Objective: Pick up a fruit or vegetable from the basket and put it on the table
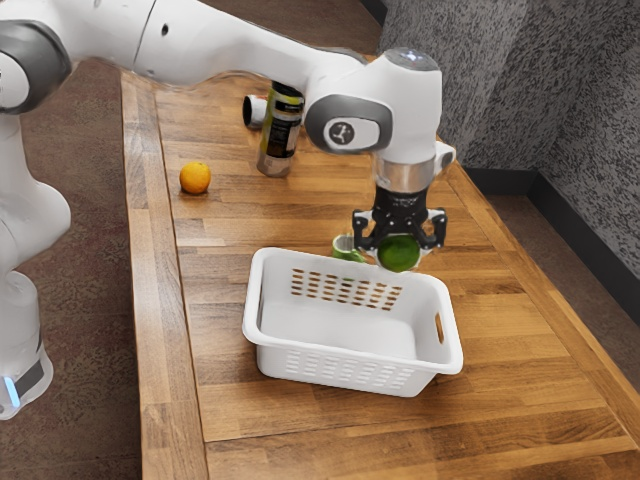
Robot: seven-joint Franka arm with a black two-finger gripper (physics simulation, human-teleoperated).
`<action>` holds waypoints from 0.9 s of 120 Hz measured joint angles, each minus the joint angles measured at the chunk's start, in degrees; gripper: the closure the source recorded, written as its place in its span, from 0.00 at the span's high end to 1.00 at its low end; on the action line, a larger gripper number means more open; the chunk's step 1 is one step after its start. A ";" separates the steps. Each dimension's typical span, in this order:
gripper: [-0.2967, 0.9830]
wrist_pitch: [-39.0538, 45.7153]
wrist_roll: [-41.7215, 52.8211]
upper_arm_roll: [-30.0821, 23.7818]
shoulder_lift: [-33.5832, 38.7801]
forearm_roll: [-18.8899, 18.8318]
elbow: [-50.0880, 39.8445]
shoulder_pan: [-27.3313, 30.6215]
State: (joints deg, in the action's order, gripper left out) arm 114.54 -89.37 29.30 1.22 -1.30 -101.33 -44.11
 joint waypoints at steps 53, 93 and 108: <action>0.48 -13.13 35.61 -2.70 -18.00 -4.00 19.94 24.15; 0.60 -5.41 59.80 -3.04 -23.70 -2.47 16.69 30.46; 0.70 -3.44 66.29 -3.15 -23.10 -0.63 16.29 30.81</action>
State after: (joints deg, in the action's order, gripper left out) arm 111.10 -23.08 26.15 -21.88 -1.93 -85.04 -13.30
